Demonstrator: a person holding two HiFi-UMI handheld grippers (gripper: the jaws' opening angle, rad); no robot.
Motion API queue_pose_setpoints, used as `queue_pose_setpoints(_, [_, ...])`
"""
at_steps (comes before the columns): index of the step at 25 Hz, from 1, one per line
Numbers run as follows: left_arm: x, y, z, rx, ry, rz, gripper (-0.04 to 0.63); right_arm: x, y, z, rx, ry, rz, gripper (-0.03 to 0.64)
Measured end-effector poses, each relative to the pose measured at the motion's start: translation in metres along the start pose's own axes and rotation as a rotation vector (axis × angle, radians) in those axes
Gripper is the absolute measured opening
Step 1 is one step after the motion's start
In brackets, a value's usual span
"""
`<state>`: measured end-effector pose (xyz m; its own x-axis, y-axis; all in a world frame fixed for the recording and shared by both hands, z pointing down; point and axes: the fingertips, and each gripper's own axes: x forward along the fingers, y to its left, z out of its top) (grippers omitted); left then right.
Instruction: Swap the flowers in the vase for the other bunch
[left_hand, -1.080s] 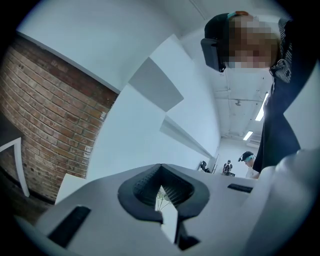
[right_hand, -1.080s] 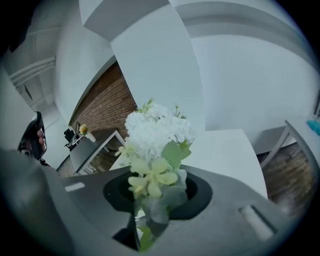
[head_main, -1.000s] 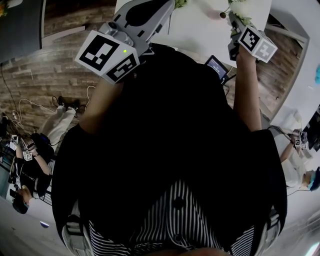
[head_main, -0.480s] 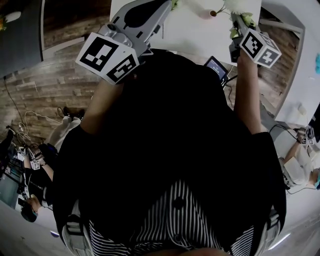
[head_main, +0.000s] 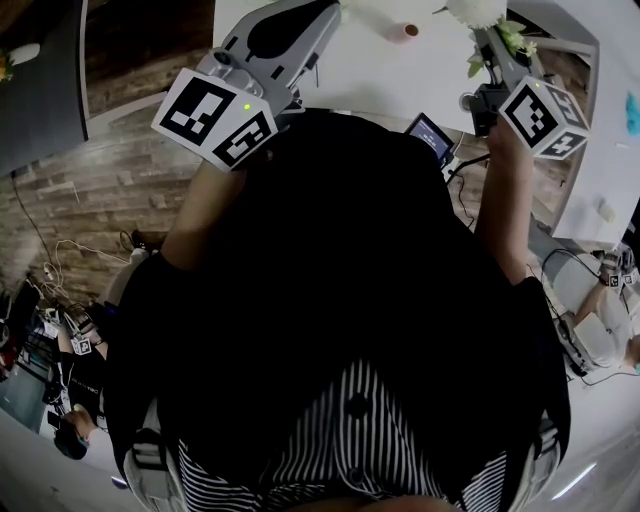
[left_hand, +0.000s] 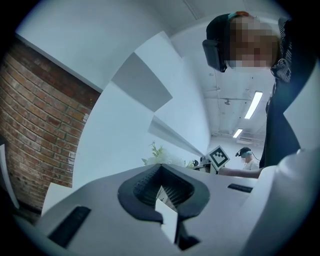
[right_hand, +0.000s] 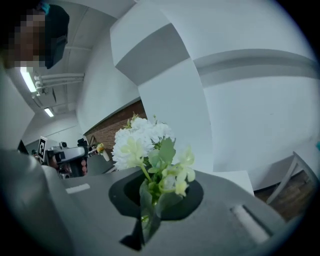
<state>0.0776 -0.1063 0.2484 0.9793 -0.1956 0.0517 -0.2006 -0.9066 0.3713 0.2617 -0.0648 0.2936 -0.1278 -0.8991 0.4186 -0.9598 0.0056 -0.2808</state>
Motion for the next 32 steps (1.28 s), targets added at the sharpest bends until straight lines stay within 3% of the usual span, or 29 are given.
queue_pose_setpoints(5, [-0.004,0.005,0.002,-0.001,-0.012,0.019,0.006,0.007,0.029,0.020,-0.038,-0.018,0.081,0.014])
queue_pose_setpoints(11, [-0.011,0.008,0.007,-0.004,-0.035,0.078,0.006,0.020,0.056,0.022,0.067,0.009,0.255,0.014])
queue_pose_setpoints(15, [-0.019,0.008,0.009,-0.008,-0.050,0.129,0.006,0.030,0.069,0.013,0.082,0.057,0.332,0.014])
queue_pose_setpoints(19, [-0.050,0.019,0.002,-0.027,-0.068,0.200,0.006,0.051,0.114,-0.003,0.092,0.130,0.455,0.014])
queue_pose_setpoints(27, [-0.084,0.025,-0.005,-0.046,-0.093,0.344,0.006,0.075,0.175,-0.037,0.286,0.310,0.770,0.014])
queue_pose_setpoints(32, [-0.146,0.071,-0.023,-0.086,-0.072,0.435,0.006,0.148,0.226,-0.105,0.345,0.489,0.836,0.014])
